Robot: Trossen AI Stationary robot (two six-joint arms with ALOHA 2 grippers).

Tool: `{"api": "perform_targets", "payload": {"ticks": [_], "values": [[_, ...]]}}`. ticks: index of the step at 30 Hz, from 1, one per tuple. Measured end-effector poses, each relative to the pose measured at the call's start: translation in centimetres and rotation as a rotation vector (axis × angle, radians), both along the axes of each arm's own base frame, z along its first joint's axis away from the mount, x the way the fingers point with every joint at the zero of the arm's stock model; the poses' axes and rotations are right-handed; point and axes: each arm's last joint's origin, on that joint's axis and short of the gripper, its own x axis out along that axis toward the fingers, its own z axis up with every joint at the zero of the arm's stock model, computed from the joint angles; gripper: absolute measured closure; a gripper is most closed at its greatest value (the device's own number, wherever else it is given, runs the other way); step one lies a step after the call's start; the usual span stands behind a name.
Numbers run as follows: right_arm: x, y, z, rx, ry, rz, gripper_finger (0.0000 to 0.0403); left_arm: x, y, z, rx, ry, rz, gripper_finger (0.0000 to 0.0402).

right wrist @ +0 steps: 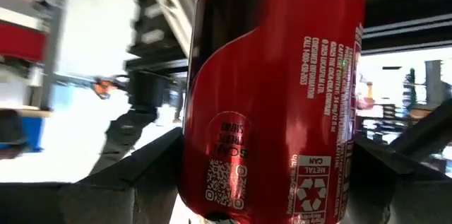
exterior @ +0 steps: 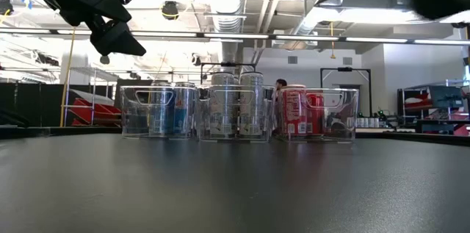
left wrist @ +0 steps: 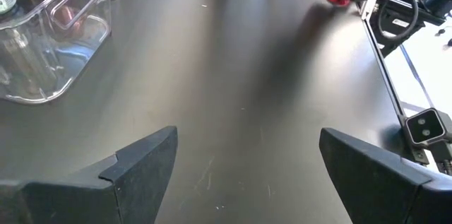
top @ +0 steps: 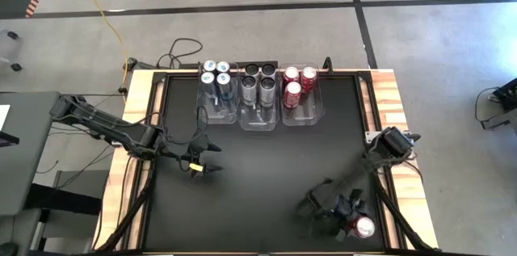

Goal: Sort soda cans
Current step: Put the red soda can into the right transparent bin

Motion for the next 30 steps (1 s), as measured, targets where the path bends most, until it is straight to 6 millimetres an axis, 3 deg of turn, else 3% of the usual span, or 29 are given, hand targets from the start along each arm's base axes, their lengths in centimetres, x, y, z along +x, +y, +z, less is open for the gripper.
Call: {"api": "perform_targets", "payload": {"ticks": [7, 15, 23, 30], "values": [[4.1, -4.6, 1.5, 0.026, -0.070, -0.148, 0.0086, 0.0, 0.0, 0.0, 0.005, -0.001, -0.005, 0.0058], [7.6, -12.8, 2.2, 0.035, -0.158, -0.368, 0.0086, 0.0, 0.0, 0.0, 0.003, 0.000, -0.010, 0.0058], [8.3, -21.7, 2.0, 0.017, -0.182, -0.624, 0.0086, 0.0, 0.0, 0.0, 0.019, 0.000, -0.019, 0.0058], [7.8, -25.8, 1.7, -0.136, -0.100, -0.767, 0.0086, 0.0, -0.1, 0.0, -0.008, 0.002, -0.008, 0.0058]]}}
